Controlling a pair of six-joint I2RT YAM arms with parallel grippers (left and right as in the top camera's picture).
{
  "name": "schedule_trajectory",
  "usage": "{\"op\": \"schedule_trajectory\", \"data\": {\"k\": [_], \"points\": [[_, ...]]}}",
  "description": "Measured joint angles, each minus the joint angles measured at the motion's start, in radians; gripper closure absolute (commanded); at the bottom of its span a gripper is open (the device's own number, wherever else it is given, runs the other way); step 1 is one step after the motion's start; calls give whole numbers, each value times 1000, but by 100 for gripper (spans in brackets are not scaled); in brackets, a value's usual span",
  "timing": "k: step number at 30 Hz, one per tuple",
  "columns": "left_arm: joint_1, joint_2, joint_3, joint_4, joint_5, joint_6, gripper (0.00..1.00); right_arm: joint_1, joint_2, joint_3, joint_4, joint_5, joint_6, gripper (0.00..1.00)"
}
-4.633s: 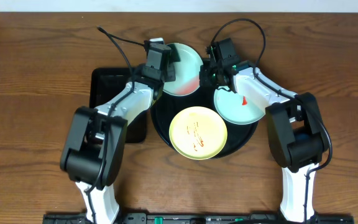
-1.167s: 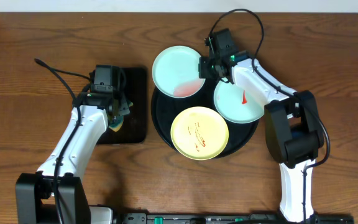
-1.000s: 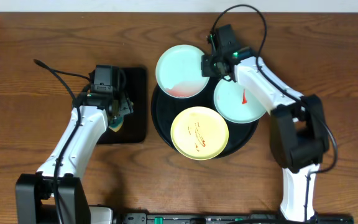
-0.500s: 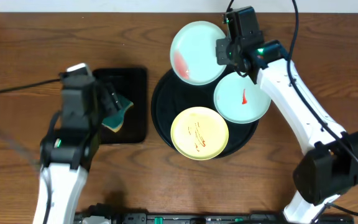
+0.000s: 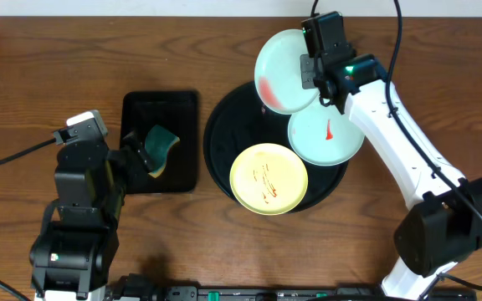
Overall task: Clean dirty plates on tray and stack at the side
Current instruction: 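Return the sponge to the black tray and release it, then lift the cleaned green plate with the right gripper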
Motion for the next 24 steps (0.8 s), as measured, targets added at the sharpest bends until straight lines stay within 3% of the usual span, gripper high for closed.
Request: {"op": "schedule_trajectory", "data": {"k": [24], "points": [[0,0,0,-3,-1,7,22,51,52,0,38,-3,-9,99]]}}
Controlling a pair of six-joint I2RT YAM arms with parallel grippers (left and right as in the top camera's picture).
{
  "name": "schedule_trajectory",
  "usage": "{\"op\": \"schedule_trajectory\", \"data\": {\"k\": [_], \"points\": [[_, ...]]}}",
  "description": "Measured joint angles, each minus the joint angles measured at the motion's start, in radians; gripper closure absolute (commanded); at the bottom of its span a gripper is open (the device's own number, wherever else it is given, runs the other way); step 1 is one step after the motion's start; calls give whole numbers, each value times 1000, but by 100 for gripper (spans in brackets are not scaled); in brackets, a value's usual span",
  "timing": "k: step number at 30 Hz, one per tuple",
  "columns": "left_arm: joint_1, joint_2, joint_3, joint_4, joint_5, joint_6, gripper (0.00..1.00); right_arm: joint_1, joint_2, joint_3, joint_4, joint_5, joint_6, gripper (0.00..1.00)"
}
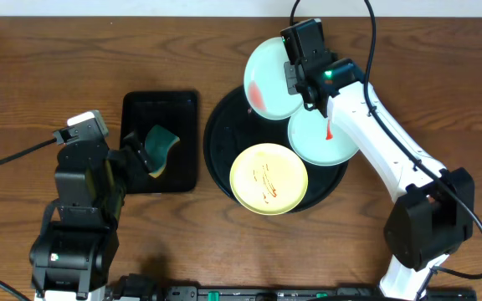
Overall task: Clean dirty plates on tray and stack at the side
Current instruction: 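Lift the cleaned green plate with the right gripper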
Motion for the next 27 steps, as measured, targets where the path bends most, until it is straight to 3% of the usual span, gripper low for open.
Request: {"op": "schedule_trajectory", "data": {"k": [6,14,27], "points": [[0,0,0,0,-10,5,22,4,0,0,3,-19,4,99],[0,0,0,0,-18,14,22,20,0,0,3,112,-31,99],[0,0,0,0,-18,17,22,153,0,0,71,354,-273,99]]}}
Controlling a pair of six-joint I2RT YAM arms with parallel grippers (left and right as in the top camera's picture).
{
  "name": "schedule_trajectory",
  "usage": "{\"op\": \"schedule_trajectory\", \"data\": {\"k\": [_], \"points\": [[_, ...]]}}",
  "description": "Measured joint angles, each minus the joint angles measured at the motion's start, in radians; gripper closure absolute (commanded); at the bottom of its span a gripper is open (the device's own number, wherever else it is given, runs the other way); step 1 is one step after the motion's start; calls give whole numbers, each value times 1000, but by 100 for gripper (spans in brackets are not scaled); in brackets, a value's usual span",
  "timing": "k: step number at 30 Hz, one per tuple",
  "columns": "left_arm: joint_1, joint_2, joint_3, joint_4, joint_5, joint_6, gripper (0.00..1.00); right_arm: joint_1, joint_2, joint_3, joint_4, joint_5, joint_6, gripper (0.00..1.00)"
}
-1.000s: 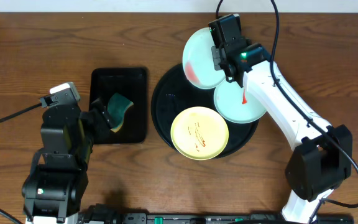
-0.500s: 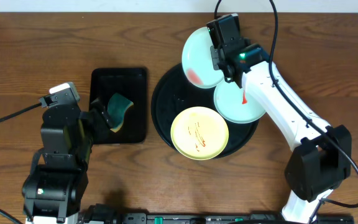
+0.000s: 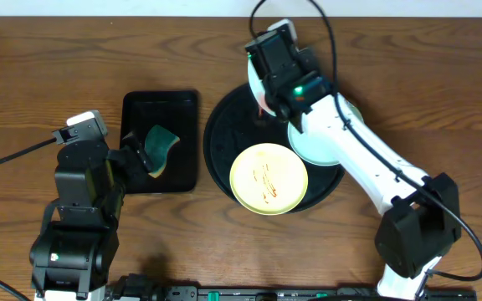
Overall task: Clean dirty plates on tray and stack at the side
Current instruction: 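Lift the cleaned green plate with the right gripper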
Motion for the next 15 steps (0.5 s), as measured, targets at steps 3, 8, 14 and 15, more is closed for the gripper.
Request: {"op": "schedule_trajectory", "data": {"k": [3,8,14,15], "points": [[0,0,0,0,0,0,22,19,0,0,8,28,-55,99],[0,0,0,0,0,0,22,39,3,0,43,88,-155,99],[0,0,0,0,0,0,22,74,43,0,72,156,-267,99],[0,0,0,0,0,0,22,81,54,0,76,161,-275,99]]}}
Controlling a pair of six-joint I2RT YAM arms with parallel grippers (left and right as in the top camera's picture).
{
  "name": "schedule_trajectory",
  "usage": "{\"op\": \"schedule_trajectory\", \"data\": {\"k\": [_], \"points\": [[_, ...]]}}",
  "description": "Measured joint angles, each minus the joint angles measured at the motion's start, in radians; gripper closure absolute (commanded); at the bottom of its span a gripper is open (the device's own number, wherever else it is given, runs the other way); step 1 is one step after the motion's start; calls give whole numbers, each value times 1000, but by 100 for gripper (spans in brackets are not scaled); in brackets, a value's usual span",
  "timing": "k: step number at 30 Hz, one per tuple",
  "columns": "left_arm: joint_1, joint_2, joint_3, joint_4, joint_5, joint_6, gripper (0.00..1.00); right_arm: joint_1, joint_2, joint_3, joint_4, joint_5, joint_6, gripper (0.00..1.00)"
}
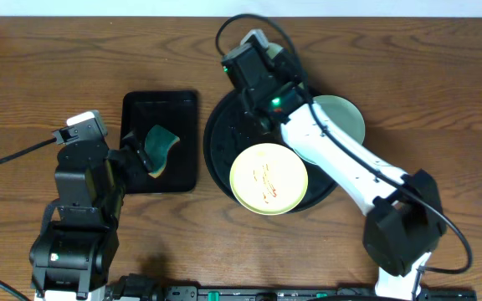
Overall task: Clean dirty plates on tray and stack at the side
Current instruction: 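Lift the cleaned green plate with the right gripper, then carry the green plate right and set it on the table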
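My right gripper [243, 60] hangs over the far left rim of the round black tray [221, 144]. Its jaws are hidden under the wrist, and of the pale green plate it carries only a pale edge [287, 55] shows. A second pale green plate [340, 117] lies at the tray's right, partly under the arm. A yellow plate [268, 178] with brown streaks lies at the tray's front. My left gripper [136, 155] sits at the near edge of the green sponge [161, 144], apparently shut on it.
The sponge rests in a rectangular black tray [162, 107] left of the round one. Bare wooden table [425, 92] lies to the right and at the far left. Cables trail at the back and the left edge.
My right gripper has moved further left, from above the round tray's back to its far left rim. The carried plate is now almost hidden under the wrist. My left arm has not moved.
My right gripper held the red-smeared pale green plate lifted at the round tray's back right. At each later moment it was further left with the plate, and now it is over the tray's far left rim. My left gripper stayed at the sponge throughout.
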Motion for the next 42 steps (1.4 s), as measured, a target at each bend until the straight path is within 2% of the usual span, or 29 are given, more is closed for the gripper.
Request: {"op": "schedule_trajectory", "data": {"k": [16,34,39,42], "points": [[0,0,0,0,0,0,22,32,72,0,114,135,-52,99],[0,0,0,-23,0,0,22,56,72,0,118,157,-67,99],[0,0,0,-25,0,0,22,55,72,1,54,121,-54,99],[0,0,0,-29,0,0,22,50,72,1,-34,35,20,99]]}}
